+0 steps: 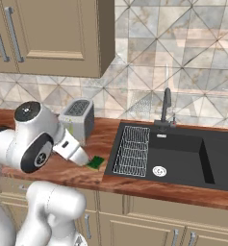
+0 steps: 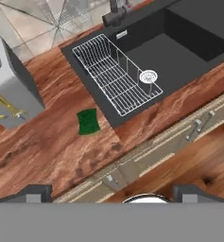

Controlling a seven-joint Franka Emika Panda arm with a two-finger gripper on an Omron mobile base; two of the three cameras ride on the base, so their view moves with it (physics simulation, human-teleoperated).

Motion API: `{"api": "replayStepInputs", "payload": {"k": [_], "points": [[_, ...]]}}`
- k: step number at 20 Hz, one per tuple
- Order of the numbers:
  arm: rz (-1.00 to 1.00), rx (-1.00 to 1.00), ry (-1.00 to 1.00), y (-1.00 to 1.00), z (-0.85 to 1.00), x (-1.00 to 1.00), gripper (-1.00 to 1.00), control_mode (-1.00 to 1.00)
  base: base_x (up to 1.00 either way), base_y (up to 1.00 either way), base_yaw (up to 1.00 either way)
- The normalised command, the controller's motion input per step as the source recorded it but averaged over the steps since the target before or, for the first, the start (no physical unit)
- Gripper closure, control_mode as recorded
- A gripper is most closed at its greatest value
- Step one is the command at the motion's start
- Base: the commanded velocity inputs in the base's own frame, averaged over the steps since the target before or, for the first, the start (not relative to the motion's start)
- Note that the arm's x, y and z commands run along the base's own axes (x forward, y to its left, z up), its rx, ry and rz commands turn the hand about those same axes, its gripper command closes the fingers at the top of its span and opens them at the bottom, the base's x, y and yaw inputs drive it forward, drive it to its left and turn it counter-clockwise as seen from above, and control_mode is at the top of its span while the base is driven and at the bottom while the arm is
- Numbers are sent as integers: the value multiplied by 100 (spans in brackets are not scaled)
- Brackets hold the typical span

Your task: Restock the sink supplies by placing the sponge and soap dispenser on the counter and next to the sink. Make sure the soap dispenser is upright.

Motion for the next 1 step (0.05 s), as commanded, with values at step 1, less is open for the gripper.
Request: {"api": "replayStepInputs", "payload": {"k": [1], "points": [[-3, 0, -15, 0, 3, -56, -100, -100, 0, 0, 0]]}}
